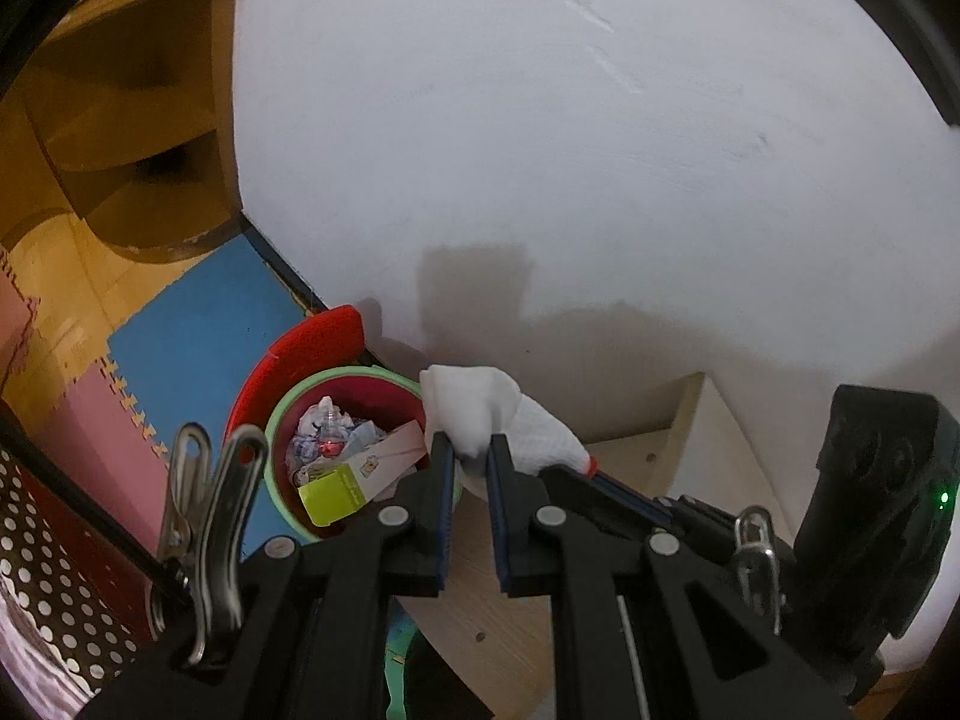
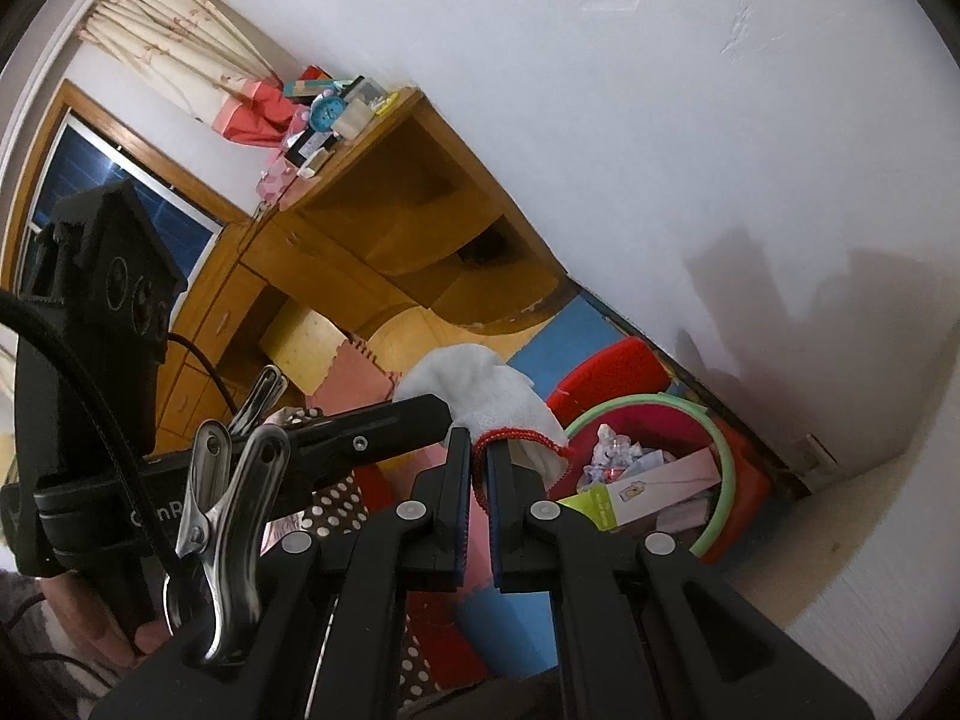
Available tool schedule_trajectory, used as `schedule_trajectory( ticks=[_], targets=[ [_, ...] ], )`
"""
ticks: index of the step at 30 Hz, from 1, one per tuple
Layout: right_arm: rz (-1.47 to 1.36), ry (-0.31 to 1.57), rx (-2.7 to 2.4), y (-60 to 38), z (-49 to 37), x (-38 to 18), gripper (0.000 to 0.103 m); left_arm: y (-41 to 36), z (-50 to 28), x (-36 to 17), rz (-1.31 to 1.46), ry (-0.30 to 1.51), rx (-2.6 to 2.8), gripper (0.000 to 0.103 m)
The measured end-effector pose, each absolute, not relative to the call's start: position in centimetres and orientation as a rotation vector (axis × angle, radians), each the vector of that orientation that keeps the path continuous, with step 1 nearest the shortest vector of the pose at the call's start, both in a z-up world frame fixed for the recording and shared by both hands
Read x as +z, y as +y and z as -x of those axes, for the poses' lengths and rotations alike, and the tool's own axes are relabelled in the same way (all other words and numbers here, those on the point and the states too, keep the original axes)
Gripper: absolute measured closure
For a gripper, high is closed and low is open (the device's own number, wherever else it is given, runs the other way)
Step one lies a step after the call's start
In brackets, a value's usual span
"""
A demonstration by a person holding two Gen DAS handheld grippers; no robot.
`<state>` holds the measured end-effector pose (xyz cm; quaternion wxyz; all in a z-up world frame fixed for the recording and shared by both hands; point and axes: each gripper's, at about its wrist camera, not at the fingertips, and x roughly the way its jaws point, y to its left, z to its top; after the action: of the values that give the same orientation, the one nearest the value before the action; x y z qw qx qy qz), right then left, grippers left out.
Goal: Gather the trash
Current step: 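Carry the glove in the right gripper over the red bucket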
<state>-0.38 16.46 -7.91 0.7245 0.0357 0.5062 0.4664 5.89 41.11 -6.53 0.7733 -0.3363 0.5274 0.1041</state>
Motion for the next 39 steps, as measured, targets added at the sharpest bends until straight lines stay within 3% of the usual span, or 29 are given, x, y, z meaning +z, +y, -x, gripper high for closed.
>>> schedule_trajectory(
  ticks=[18, 39],
  targets=[
    [-0.023, 1.259, 0.942, 23.0, -2.6, -13.5, 0.097, 46.7, -6.9, -15.0, 0.879, 1.187, 0.243, 0.092],
    [0.058, 1.470, 0.770, 26.7, -3.8, -24.2, 0.097, 49.5, -5.0, -28.3, 1.110, 1.283, 0.288, 0.092]
  ],
)
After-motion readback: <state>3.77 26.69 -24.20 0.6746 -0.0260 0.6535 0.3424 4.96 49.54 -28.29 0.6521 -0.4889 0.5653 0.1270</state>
